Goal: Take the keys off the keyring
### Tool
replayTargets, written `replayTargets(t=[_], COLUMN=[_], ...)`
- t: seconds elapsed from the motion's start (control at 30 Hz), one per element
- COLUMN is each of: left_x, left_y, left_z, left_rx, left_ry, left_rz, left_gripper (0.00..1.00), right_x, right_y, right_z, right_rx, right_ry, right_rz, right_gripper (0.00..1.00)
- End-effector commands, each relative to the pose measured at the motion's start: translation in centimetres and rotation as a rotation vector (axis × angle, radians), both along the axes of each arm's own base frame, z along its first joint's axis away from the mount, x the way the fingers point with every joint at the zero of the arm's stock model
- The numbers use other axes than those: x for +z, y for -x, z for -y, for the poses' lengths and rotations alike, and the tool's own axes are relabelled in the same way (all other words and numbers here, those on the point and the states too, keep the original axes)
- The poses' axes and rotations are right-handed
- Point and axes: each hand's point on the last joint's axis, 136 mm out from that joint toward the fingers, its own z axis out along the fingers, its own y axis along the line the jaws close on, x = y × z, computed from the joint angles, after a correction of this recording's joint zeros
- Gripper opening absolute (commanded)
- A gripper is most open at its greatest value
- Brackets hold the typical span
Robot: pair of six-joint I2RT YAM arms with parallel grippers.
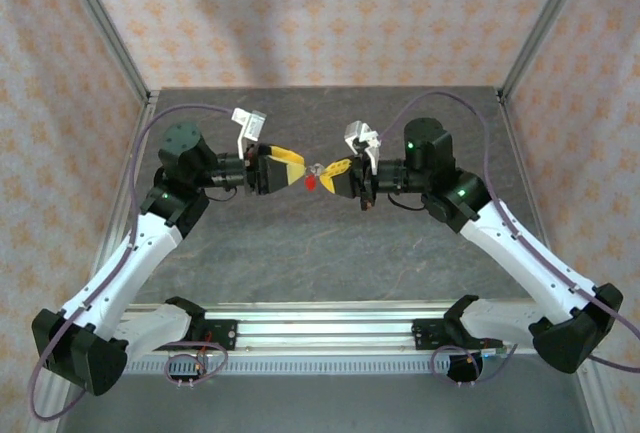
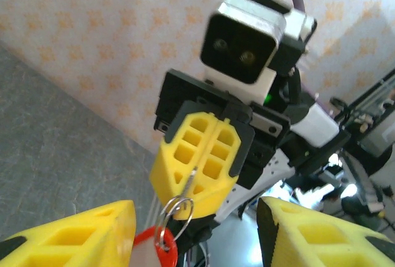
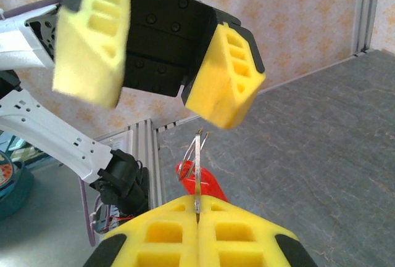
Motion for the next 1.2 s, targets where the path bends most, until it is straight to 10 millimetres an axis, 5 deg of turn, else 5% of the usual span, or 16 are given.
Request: replayTargets(t=[0.0,0.17,0.57,0.9,1.17], left_x=[-0.4,-0.4,-0.8,-0.5,-0.7], left_y=[1.4,1.5,1.3,-1.0,-0.7], left_z=[0.6,0.8,0.7,-1.0,-1.1], left_rx=[-0.062,-0.073,-0.054,0.154,0.15], left_ry=[-0.054,-0.052,-0.065,-0.024,-0.016], left_rz=[0.045,0.045,0.053,0.062,0.056], left_gripper=[0.54,0.44,0.0,0.0,0.0], right_x=[1.0,0.9,0.9,1.0,1.0], right_y=[0.7,0.7,0.5,-0.3,-0.3], right_z=[-0.1,-0.2,-0.1,1.1,1.0], right_rx=[0.046,0.052,0.035,-0.081,-0.095], right_ry=[-0.009,-0.007,-0.002,-0.06,-0.055], right_rz=[0.001,-0.005,0.007,0.092,0.1], right_gripper=[0.0,0.0,0.0,0.0,0.0])
